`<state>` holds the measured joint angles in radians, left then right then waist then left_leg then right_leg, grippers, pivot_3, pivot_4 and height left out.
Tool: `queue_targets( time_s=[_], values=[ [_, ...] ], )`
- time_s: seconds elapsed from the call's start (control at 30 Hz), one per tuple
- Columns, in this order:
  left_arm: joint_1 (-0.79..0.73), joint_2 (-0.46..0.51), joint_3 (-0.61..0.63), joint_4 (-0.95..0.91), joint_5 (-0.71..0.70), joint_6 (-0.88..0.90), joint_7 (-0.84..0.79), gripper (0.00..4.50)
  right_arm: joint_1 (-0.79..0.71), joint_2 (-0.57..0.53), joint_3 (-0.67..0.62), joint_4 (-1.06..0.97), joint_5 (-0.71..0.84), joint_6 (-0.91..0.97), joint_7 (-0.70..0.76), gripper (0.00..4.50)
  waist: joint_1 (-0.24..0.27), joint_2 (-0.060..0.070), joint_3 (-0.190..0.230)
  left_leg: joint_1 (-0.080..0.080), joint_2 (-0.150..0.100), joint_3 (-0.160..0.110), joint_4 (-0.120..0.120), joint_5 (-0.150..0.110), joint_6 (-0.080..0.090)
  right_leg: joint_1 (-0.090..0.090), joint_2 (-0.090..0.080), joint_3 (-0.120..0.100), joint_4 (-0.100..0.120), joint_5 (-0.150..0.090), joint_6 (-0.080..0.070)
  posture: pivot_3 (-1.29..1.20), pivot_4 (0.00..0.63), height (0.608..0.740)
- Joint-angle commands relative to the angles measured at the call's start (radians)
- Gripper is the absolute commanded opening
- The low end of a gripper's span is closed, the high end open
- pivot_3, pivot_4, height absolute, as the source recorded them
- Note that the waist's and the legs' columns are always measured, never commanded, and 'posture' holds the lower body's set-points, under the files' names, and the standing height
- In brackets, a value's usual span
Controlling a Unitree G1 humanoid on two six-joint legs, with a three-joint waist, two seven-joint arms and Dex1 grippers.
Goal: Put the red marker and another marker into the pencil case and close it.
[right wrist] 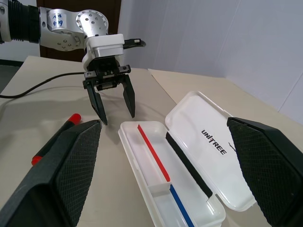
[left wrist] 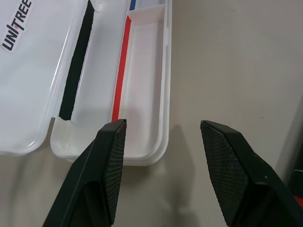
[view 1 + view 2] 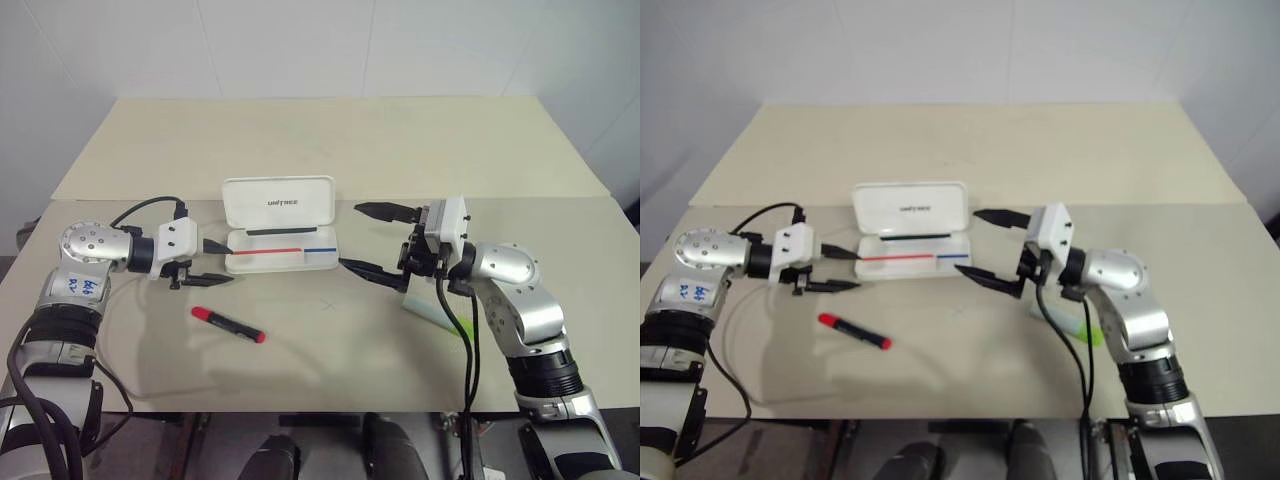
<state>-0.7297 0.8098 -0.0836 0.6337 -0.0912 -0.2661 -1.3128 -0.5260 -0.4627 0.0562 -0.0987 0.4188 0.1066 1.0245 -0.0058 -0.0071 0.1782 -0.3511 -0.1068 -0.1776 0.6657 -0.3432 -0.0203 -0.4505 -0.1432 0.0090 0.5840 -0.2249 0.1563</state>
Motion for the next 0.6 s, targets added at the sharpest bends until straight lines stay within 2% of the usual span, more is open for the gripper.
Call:
queue_targets(
  time_s=[0.03,0.3,0.6],
  values=[
    [-0.029,0.001,-0.021,0.008,0.041,-0.035,0.001,2.57,-0.001,0.006,-0.012,-0.043,0.009,-0.020,-0.009,4.50,0.001,0.000,0.000,0.000,0.000,0.000,0.000,0.000,0.000,0.000,0.000,0.000,0.000,0.000,0.000,0.00,0.150,0.740],
    [-0.081,-0.047,-0.070,0.073,0.111,-0.024,0.041,2.57,0.001,0.010,-0.011,-0.050,0.008,-0.016,-0.020,4.50,0.001,0.000,0.000,0.000,0.000,0.000,0.000,0.000,0.000,0.000,0.000,0.000,0.000,0.000,0.000,0.00,0.150,0.740],
    [-0.103,-0.066,-0.068,0.110,0.109,-0.006,0.050,2.57,0.003,0.009,-0.015,-0.060,0.007,-0.012,-0.036,4.50,-0.001,0.000,0.000,0.000,0.000,0.000,0.000,0.000,0.000,0.000,0.000,0.000,0.000,0.000,0.000,0.00,0.150,0.740]
  ],
)
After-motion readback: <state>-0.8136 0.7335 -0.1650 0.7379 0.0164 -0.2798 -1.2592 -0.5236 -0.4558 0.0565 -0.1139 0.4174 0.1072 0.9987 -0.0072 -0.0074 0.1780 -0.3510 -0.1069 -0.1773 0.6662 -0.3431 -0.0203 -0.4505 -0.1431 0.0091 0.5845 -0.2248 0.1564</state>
